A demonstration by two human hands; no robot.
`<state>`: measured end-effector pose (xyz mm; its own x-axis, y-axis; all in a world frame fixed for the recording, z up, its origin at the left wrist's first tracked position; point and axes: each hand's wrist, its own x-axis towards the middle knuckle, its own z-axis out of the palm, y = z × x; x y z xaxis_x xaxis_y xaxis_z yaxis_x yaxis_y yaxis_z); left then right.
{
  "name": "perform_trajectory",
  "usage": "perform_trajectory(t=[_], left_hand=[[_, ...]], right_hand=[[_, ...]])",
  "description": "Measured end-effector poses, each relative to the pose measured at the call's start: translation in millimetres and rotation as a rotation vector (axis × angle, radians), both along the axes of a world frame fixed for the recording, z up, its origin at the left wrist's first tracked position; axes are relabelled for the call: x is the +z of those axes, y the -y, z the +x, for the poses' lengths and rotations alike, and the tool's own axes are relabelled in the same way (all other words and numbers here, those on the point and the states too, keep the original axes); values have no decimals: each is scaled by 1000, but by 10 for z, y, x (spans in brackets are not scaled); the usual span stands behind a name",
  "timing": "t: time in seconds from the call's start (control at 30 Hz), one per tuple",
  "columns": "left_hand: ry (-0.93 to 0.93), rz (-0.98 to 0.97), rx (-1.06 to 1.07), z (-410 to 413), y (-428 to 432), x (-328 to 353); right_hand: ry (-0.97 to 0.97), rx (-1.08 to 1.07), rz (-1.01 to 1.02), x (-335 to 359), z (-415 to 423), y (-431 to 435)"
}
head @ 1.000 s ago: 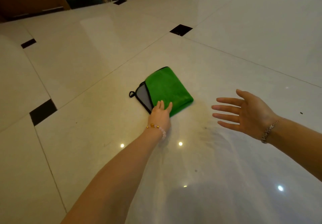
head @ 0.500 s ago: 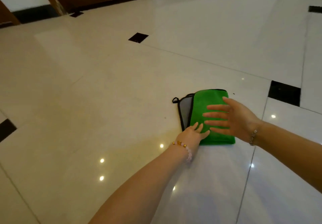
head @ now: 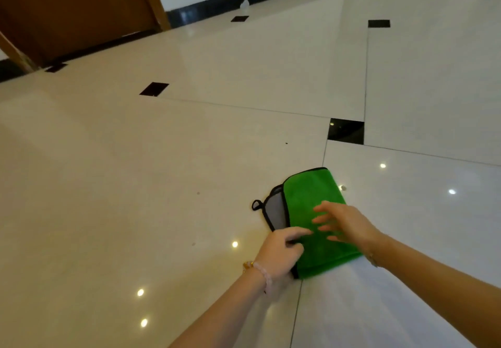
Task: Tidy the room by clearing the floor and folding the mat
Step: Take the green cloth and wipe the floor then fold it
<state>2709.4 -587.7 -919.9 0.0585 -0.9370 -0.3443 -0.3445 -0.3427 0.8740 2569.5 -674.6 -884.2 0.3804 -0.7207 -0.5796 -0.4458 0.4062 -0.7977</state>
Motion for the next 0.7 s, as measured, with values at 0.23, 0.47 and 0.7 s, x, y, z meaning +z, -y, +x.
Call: perform_trajectory(t=[0.23, 0.47, 0.7], left_hand=[[-161, -41, 435, 207, -158, 193], [-42, 51, 350, 482, -154, 368], [-162, 50, 506, 319, 156, 854]], right_hand=[[-444, 644, -623, -312, -388, -207], [-523, 826, -1076, -553, -457, -78], [-497, 600, -900, 3, -308, 94]])
